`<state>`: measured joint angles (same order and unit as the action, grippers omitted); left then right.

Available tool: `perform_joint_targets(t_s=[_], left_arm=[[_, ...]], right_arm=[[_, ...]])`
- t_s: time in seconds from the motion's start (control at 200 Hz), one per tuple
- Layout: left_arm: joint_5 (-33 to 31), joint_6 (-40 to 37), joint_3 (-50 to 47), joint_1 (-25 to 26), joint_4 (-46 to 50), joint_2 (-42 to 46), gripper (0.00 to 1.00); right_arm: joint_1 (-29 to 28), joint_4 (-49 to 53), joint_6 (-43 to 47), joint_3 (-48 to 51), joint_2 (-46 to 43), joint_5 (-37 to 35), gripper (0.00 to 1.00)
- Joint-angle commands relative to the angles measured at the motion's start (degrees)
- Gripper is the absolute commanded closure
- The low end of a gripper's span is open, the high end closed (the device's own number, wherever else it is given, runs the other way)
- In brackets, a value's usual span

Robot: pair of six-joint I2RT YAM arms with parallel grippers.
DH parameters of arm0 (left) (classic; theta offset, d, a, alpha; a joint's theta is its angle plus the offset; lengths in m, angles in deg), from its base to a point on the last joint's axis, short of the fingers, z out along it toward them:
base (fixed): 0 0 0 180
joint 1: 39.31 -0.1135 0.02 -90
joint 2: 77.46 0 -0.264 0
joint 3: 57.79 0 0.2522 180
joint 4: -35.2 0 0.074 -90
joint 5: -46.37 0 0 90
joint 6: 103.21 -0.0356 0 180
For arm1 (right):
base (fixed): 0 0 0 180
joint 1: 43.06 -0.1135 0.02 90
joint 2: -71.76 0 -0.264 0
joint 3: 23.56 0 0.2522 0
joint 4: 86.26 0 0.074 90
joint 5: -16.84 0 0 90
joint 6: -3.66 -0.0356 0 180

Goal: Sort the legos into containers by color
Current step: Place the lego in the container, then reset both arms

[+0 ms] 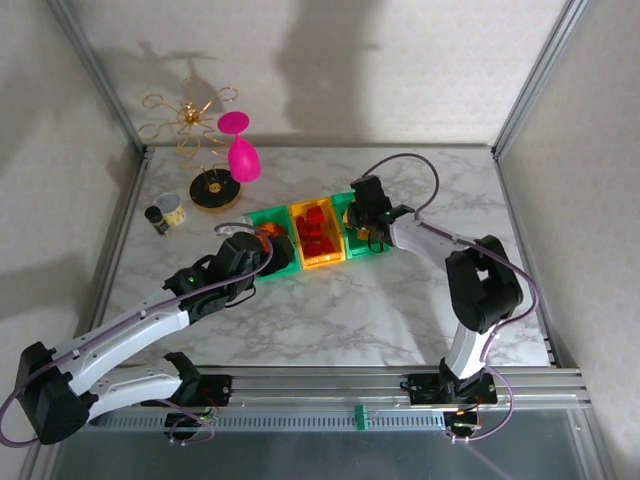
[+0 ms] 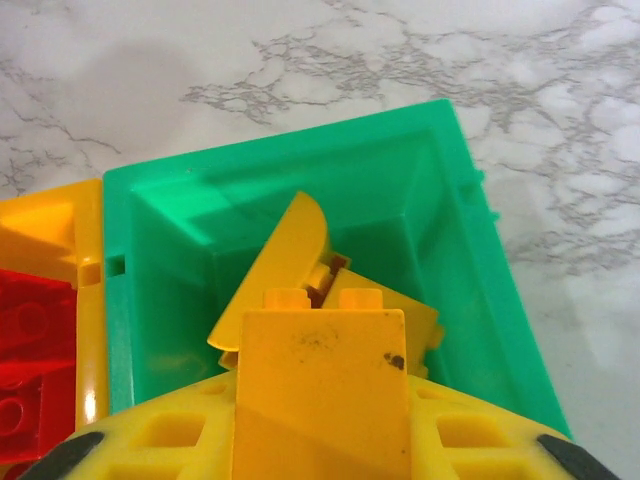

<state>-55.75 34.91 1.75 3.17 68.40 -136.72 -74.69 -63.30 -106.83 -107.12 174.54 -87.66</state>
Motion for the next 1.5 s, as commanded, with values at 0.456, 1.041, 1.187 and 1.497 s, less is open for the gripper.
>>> perform_joint_targets(t_s=[0.456, 1.041, 1.187, 1.497], left_arm=[[-11.1, -2.6, 1.9, -6.6, -1.8, 4.5, 0.0], [-34.7, -23.5, -23.0, -34.5, -43.1, -0.3, 0.0], [-28.4, -34.2, -31.2, -34.6, -66.0, -5.8, 0.0], [-9.9, -43.1, -35.3, -35.5, -92.8, -22.2, 0.0]], right_arm=[[2.7, -1.9, 2.4, 2.6, -19.8, -4.9, 0.01], [34.9, -35.5, 1.5, 35.6, -22.0, -12.3, 0.01], [35.3, -52.8, 6.9, 42.8, -19.8, -4.0, 0.02], [32.6, -80.2, 16.9, 58.3, -19.1, 11.8, 0.01]])
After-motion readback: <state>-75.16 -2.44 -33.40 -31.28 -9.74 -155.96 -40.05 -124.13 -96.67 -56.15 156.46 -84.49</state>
